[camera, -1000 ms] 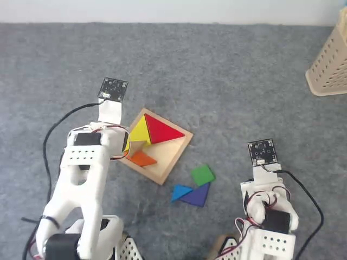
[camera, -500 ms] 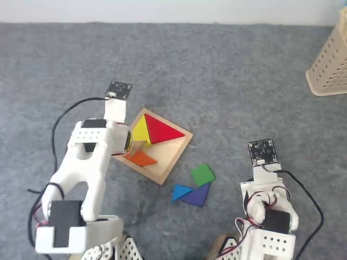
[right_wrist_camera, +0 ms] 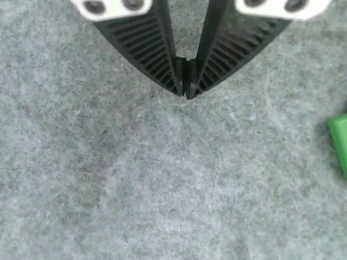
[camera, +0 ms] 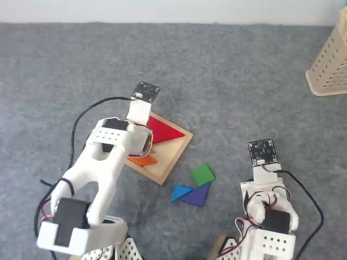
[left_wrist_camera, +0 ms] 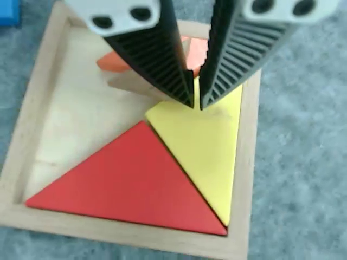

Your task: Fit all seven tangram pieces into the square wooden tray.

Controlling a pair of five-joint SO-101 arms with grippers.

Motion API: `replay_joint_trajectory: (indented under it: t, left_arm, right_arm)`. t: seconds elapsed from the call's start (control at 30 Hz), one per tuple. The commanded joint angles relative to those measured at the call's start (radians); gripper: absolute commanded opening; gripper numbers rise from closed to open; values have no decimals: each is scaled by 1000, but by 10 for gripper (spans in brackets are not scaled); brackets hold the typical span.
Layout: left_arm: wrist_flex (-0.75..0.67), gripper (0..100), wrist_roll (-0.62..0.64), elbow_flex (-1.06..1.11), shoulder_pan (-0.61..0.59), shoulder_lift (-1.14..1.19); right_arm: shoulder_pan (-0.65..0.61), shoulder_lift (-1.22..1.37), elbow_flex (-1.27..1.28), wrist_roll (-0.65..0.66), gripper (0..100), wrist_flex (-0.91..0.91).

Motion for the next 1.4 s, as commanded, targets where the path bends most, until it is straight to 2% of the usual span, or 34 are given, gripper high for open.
replay_joint_trajectory:
  t: [0.0,0.23,0.43,0.63,0.9,1.0,1.1,1.37]
  left_arm:
    - [-23,12,-37,-39,48,2]
    - [-52,12,-40,-33,110,2]
    - [-58,12,-38,-38,71,-11]
    - [80,12,-46,-16,127,-92]
    - [101,12,-48,114,135,-292]
    - [106,12,-91,168,133,-325]
    - [98,12,-138,188,129,-313]
    - [63,12,-140,120,120,-153]
  right_arm:
    - [12,-15,6,11,6,-13]
    - [12,-15,6,11,6,-13]
    - [12,-15,6,11,6,-13]
    - [12,-15,6,11,6,-13]
    - [12,-15,6,11,6,-13]
    - [12,-15,6,11,6,-13]
    - [12,-15,6,11,6,-13]
    - [12,-15,6,11,6,-13]
